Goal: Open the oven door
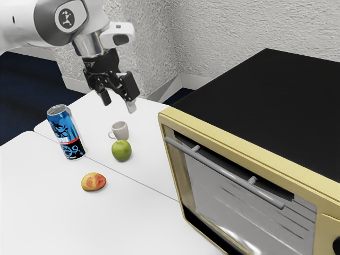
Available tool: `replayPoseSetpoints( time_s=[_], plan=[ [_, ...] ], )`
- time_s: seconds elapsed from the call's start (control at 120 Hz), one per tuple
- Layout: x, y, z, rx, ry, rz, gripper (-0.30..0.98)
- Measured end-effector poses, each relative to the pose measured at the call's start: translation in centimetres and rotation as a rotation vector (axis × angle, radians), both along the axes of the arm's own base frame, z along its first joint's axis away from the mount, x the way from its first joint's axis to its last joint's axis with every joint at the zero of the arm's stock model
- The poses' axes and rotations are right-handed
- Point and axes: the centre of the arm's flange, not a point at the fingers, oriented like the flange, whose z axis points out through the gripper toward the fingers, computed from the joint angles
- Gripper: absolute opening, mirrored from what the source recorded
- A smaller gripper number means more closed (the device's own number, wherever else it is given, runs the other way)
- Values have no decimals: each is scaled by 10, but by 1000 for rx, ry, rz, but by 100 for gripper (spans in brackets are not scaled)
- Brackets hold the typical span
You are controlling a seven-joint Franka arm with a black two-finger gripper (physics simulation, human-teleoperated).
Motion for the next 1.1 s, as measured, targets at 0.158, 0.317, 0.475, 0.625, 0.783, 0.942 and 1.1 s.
replayPoseSetpoints(
  time_s=[0.158,0.317,0.475,0.625,0.783,0.942,1.1],
  plan=[
    [-3,1,0,-5,14,10,69],
    [-189,27,215,-125,-425,-155,68],
    [-347,-65,211,-96,-537,-746,68],
    [-432,-234,159,211,-596,-1267,69],
    [-389,-321,122,288,-525,-1571,69],
    [-356,-343,104,317,-508,-1731,69],
    [-318,-350,83,343,-478,-1837,69]
  ],
)
